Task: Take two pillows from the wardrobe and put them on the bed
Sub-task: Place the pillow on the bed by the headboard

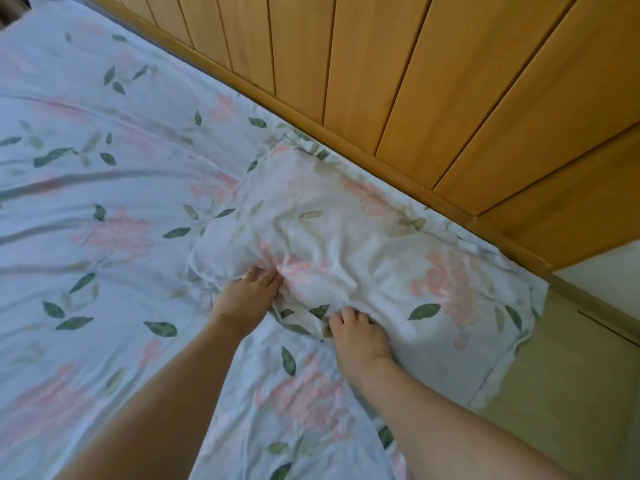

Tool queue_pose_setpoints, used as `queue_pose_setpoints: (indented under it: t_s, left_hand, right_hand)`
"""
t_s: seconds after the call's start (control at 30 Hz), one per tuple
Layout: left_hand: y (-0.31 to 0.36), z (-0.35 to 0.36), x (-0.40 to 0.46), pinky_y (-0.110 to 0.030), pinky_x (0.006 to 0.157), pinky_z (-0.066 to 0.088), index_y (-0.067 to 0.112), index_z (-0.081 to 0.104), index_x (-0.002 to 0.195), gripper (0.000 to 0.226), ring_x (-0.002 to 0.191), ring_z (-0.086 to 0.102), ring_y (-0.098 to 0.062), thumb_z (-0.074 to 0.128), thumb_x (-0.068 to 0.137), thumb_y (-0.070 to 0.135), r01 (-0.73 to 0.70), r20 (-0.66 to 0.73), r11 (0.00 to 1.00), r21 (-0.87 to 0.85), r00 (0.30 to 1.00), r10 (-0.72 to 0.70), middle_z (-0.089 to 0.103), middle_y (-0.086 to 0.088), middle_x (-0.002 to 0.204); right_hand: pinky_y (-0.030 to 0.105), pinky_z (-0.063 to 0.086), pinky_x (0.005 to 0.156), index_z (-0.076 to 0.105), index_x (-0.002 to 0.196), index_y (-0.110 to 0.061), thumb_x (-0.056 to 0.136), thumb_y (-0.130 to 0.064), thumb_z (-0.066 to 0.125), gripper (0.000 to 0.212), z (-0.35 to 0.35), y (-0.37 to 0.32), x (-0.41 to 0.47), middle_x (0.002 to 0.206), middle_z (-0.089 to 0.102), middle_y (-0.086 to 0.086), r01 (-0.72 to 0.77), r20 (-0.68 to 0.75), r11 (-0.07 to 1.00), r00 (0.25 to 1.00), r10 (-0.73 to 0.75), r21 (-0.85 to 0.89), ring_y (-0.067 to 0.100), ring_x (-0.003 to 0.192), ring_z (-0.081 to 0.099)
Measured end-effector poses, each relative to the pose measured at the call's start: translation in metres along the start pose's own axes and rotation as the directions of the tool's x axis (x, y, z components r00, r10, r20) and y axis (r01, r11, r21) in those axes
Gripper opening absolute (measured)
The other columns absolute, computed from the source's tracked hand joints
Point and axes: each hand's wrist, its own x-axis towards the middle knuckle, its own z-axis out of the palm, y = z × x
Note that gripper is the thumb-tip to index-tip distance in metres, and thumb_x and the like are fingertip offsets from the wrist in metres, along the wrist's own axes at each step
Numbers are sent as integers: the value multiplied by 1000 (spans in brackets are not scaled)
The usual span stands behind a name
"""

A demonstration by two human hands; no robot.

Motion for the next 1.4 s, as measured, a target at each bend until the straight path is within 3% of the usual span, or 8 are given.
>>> queue_pose_setpoints:
  t_s: [0.2,0.3,0.4,0.5,0.7,0.83,1.07,1.4]
  left_hand:
    - [-5,15,-7,-46,98,45,15,16,151,57,138,31,-33,35,98,16,76,64,997,9,995,-76,19,-4,159]
    - [0,25,-14,-55,112,25,22,-5,152,82,145,10,-35,52,93,27,167,282,977,132,939,-199,-10,-2,161]
    - [10,25,-12,-61,115,6,23,-2,152,88,147,-1,-33,56,88,37,210,440,948,239,847,-299,-13,-4,160]
    - [28,6,4,-56,116,8,19,23,150,73,145,16,-32,54,87,40,224,353,952,210,890,-287,15,-12,159]
    - [66,-45,17,-46,102,37,12,45,134,48,119,48,-33,42,87,21,211,82,977,15,974,-211,50,-14,133]
    - [86,-74,6,-46,107,32,13,37,137,45,128,39,-34,36,93,26,109,30,991,-73,994,-107,38,-13,144]
    - [137,-149,-40,-47,117,17,16,21,148,56,144,17,-32,34,98,39,-39,-54,991,-125,998,32,18,-10,158]
    - [303,-299,-90,-45,118,15,13,21,148,56,143,19,-31,35,99,37,-378,-236,925,-47,904,358,24,-11,156]
  right_hand:
    - [43,43,99,40,128,-12,88,-33,57,49,18,-6,4,133,37,12,48,261,997,963,-61,54,34,124,42]
    - [42,37,104,39,135,-14,79,-60,55,74,30,-3,4,138,37,10,76,475,988,870,-133,138,31,129,39]
    - [39,42,99,48,130,-15,83,-63,49,67,32,12,0,134,48,8,-61,397,945,915,-76,321,28,123,49]
    - [35,45,85,54,105,-12,92,-42,45,33,25,34,-3,115,57,8,-71,111,935,993,33,349,29,106,56]
    - [39,45,91,43,129,-13,95,-33,42,40,-6,67,-17,134,43,5,-137,-4,958,990,142,250,27,115,49]
    - [37,38,101,37,135,-15,90,-31,47,49,-37,82,-36,140,36,7,-198,20,957,980,199,211,28,124,40]
    - [40,37,100,30,140,-16,90,-34,51,57,-99,124,-123,144,32,8,-309,54,913,950,307,265,31,129,38]
    - [40,37,106,25,147,-18,90,-33,54,66,-148,204,-328,148,36,6,-498,-31,707,807,590,502,27,132,39]
